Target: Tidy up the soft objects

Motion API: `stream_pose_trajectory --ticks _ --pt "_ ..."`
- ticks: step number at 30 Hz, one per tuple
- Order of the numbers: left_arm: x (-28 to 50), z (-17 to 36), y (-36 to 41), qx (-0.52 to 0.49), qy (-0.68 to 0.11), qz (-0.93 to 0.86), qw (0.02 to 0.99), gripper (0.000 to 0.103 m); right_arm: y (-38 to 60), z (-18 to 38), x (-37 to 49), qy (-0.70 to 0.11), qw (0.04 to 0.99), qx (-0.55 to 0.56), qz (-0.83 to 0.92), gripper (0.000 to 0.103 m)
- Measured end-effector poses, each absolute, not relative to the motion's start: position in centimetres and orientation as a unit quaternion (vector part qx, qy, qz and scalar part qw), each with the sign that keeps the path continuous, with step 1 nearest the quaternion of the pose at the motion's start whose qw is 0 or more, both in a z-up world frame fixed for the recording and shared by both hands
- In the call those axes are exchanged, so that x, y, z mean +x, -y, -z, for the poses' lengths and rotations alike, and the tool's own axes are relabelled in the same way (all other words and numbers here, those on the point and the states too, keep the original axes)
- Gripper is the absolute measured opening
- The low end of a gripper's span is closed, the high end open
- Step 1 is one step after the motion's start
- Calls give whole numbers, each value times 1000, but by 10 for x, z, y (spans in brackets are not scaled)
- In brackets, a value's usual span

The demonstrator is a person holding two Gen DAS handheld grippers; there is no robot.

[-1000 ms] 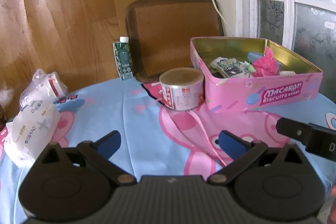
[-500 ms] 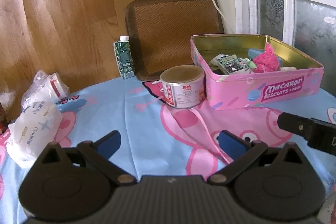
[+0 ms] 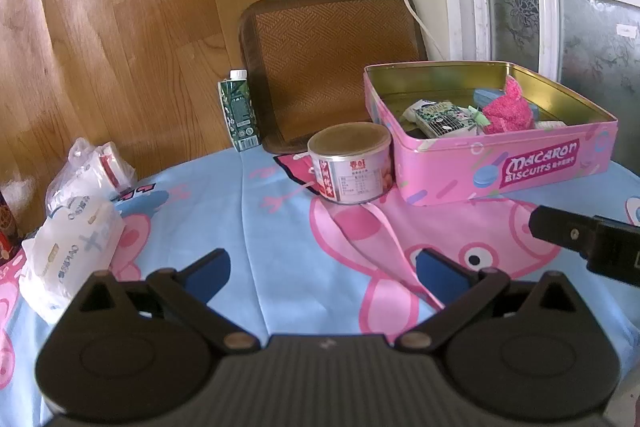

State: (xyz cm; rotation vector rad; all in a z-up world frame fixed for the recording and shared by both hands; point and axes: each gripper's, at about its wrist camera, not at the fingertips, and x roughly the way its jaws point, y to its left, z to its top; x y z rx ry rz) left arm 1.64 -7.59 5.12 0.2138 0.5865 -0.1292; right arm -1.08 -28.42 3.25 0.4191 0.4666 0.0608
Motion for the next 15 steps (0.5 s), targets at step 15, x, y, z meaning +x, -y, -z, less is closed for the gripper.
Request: stream_pose_trajectory --ticks 15 --pt "15 -52 76 101 -289 60 950 103 283 -32 -12 -230 951 206 -30 85"
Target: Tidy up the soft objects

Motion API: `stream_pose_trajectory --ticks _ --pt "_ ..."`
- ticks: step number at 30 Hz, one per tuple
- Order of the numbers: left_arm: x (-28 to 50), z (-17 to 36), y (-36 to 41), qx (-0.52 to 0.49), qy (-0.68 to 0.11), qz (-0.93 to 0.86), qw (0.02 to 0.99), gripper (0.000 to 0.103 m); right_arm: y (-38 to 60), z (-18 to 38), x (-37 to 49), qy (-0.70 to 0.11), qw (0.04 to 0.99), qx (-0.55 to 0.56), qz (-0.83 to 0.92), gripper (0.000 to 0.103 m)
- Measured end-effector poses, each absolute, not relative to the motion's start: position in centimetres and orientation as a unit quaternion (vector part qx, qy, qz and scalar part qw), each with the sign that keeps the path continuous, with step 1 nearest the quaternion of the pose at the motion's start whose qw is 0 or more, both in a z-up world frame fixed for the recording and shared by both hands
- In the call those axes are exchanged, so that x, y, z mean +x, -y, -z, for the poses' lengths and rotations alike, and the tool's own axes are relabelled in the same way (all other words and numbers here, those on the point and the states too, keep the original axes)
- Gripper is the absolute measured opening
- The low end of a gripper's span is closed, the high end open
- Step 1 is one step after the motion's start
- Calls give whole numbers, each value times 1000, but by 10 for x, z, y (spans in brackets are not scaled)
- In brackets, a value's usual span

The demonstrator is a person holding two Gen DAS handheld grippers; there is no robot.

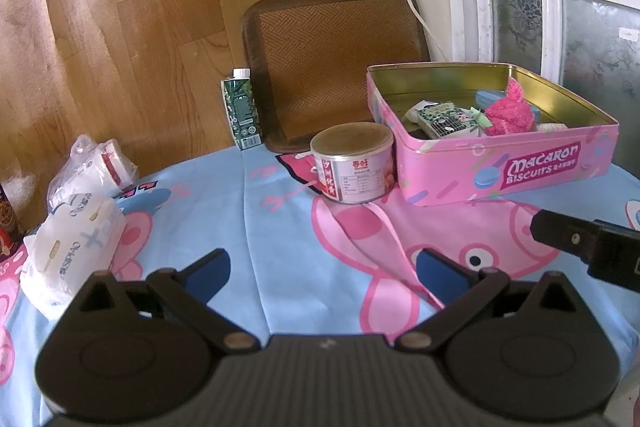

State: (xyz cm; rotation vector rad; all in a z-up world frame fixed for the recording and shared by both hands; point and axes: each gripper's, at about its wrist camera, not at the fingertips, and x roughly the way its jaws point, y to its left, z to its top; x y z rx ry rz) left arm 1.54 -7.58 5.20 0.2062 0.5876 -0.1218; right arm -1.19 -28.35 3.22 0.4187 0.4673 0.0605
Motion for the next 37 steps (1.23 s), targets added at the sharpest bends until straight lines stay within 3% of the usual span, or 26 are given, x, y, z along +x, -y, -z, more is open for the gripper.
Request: stream_pose_trajectory --ticks 37 --pt "10 -53 74 77 -297 97 947 103 282 -33 -14 -228 951 205 -33 85"
